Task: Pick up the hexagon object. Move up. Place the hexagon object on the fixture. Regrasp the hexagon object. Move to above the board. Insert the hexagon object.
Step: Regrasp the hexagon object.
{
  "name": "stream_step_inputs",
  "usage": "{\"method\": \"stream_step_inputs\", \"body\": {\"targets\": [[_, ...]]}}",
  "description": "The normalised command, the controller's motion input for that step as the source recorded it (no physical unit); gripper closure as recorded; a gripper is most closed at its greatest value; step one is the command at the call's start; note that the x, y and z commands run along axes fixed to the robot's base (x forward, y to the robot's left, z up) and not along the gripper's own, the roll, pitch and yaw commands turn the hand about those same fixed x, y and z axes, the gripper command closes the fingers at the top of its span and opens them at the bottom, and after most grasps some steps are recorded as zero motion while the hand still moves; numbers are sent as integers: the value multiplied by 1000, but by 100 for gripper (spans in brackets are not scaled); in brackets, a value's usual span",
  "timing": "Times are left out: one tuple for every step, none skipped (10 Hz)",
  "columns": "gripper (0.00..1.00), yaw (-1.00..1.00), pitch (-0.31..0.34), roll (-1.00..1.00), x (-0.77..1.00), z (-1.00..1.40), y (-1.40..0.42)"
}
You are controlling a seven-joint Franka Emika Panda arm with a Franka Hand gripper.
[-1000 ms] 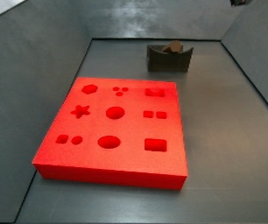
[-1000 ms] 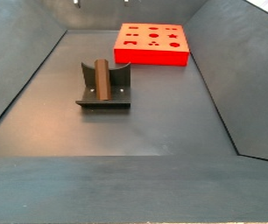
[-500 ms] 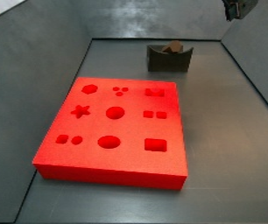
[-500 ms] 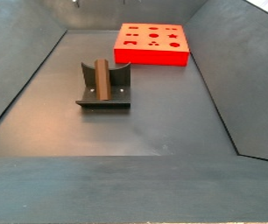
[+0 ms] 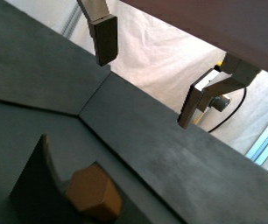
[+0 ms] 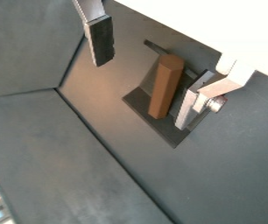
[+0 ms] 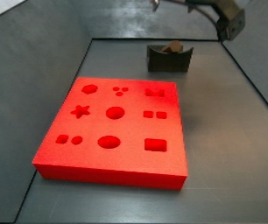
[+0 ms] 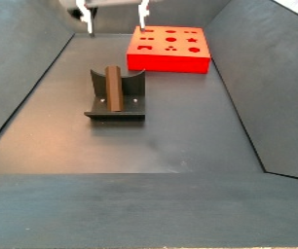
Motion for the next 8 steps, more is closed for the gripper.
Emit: {"method": "stream_step_inputs", "body": {"targets": [[0, 112, -108, 51, 76, -1000, 52], [0, 81, -115, 56, 84, -1000, 47], [0, 41, -113, 65, 95, -1000, 40], [0, 20, -107, 71, 99, -1000, 39], [0, -7, -87, 69, 111, -1000, 28], [0, -24, -61, 71, 116, -952, 22], [0, -28, -42, 70, 103, -810, 15], [0, -24, -23, 71, 89, -667, 9]]}}
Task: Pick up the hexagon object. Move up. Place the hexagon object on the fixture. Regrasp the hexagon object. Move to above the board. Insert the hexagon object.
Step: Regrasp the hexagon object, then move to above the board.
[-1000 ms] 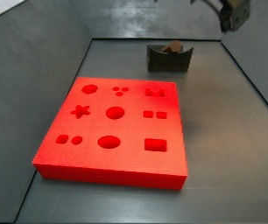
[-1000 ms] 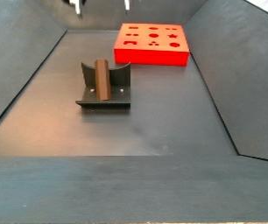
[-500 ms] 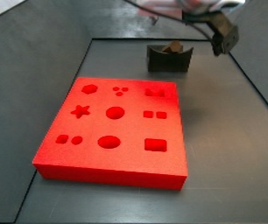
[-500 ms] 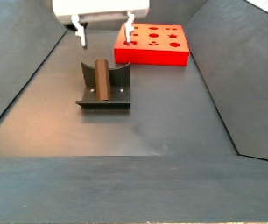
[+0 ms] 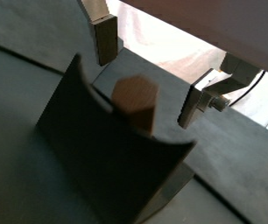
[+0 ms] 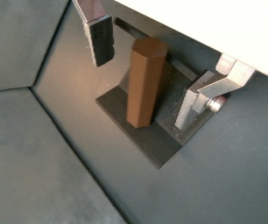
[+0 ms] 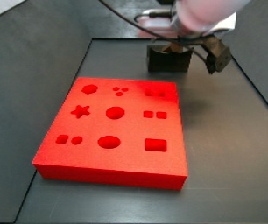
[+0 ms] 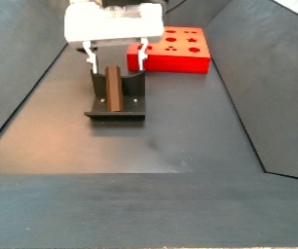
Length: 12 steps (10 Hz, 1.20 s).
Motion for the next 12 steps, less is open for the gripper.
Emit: {"method": "stream_step_inputs", "body": {"targets": [[0, -18, -14, 65, 83, -529, 5], [0, -9, -11, 61, 77, -396, 5], [0, 1, -2, 59, 72, -266, 4], [0, 5, 14, 55, 17, -181, -8], [0, 9, 12, 55, 12, -178, -10], [0, 13, 12, 55, 13, -177, -10], [0, 15, 12, 55, 13, -177, -9], [100, 0, 0, 0, 0, 0, 0], [100, -245, -358, -276, 2, 1000, 9], [100, -254, -350, -275, -1, 1000, 10], [100, -295, -286, -257, -19, 1000, 18], [100, -315, -214, -222, -24, 1000, 21]]}}
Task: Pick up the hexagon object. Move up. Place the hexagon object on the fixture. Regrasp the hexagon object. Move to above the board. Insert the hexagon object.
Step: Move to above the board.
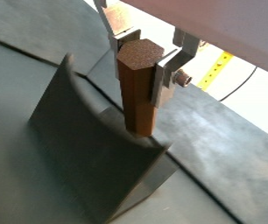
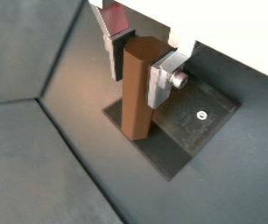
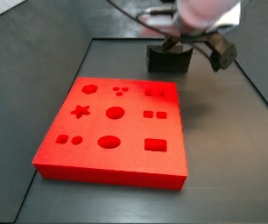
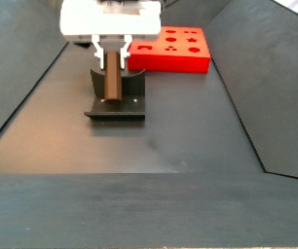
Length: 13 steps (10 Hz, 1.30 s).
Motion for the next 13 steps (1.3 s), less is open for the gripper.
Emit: {"method": "stream_step_inputs", "body": {"targets": [[100, -320, -156, -192, -26, 1000, 21], [100, -297, -13, -135, -28, 1000, 21], [100, -277, 32, -124, -29, 1000, 21], [100, -211, 104, -116, -34, 1000, 22], [100, -178, 127, -117, -36, 1000, 22], [100, -109, 153, -112, -40, 1000, 23], [100, -56, 163, -97, -47, 1000, 23], [100, 4, 164, -72, -49, 1000, 20], [100, 35, 163, -55, -48, 1000, 19], [100, 67, 146, -46, -43, 1000, 14], [100, 78, 138, -43, -39, 1000, 12], [100, 93, 123, -37, -29, 1000, 7], [100, 98, 117, -39, -20, 1000, 1]]}}
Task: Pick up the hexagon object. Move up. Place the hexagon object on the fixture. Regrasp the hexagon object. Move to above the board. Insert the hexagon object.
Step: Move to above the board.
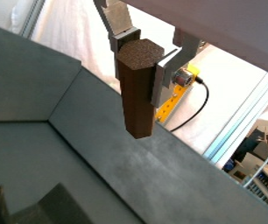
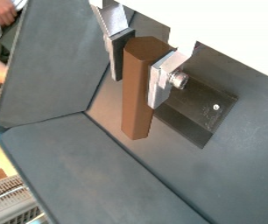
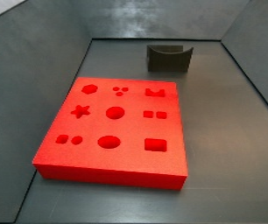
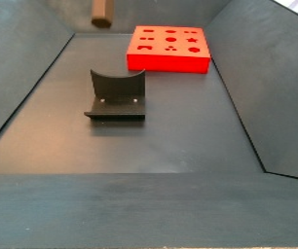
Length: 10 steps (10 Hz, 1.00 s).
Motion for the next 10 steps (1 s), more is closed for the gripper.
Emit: {"method": "stream_step_inputs", "body": {"targets": [[100, 98, 112, -35, -6, 976, -7], [100, 97, 109, -37, 4, 863, -12], [100, 96, 104, -34, 8, 642, -17], [100, 93, 97, -39, 13, 476, -18], [100, 90, 89, -43, 15, 262, -17], [100, -24, 91, -1000, -533, 82, -1000], [100, -26, 82, -1000, -533, 58, -1000], [100, -17, 68, -1000, -563, 68, -1000], [100, -15, 59, -1000, -568, 56, -1000], [100, -13, 54, -1000, -579, 59, -1000]]}}
